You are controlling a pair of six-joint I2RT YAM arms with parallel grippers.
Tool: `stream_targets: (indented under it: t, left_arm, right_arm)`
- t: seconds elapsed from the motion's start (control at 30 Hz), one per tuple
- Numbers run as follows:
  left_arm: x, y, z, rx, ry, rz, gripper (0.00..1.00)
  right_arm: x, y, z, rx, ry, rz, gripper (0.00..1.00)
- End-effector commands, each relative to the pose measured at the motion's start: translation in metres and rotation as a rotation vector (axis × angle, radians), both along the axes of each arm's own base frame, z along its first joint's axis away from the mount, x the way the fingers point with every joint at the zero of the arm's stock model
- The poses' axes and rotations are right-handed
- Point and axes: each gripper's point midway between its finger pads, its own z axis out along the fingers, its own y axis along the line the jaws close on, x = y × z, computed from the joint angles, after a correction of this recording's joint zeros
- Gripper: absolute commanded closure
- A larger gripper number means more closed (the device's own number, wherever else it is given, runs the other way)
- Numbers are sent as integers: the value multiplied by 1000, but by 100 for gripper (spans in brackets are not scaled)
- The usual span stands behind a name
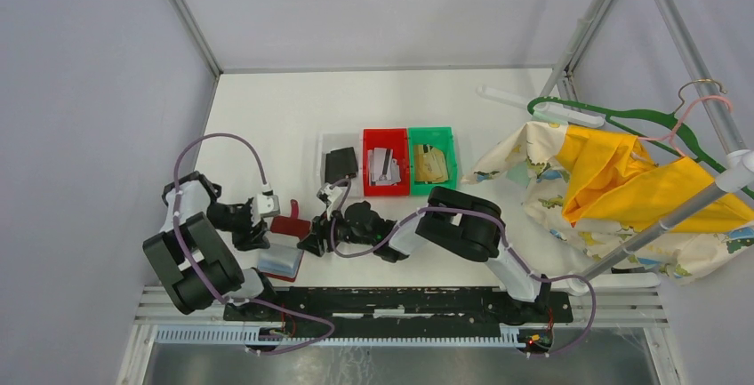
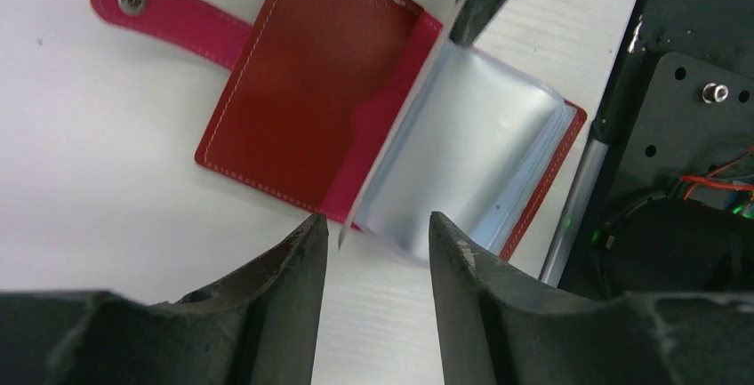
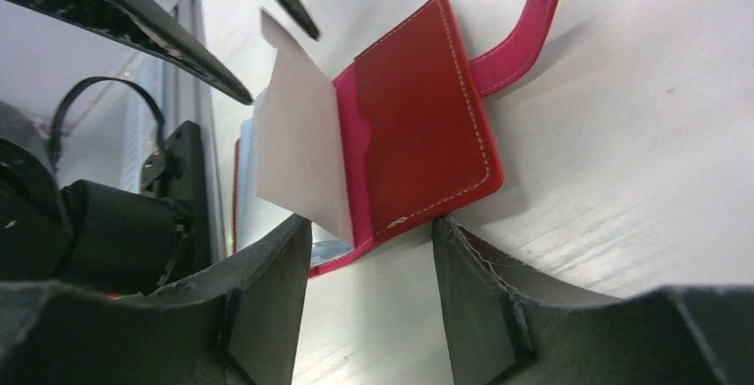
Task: Take the credit cards out of the card holder
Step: Pick up the card holder from the corner of the board.
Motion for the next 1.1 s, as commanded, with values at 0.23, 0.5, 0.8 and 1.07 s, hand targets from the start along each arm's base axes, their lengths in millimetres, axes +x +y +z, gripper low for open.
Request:
stream_targets:
  t: [0.23, 0.5, 0.8, 1.07]
  left_arm:
    - [43, -12, -8, -44, -141, 59, 63]
    - [58, -7, -13, -30, -203, 88, 76]
    - [32, -24, 0, -138, -46, 29, 90]
    - [31, -31, 25, -192, -32, 15, 98]
  right_arm:
    - [-17, 26, 36, 211, 114, 90, 46]
    - [-6, 26, 29, 187, 158, 41, 52]
    - [17, 0, 4, 53, 155, -86, 51]
    - [9, 19, -2, 31, 197, -27, 38]
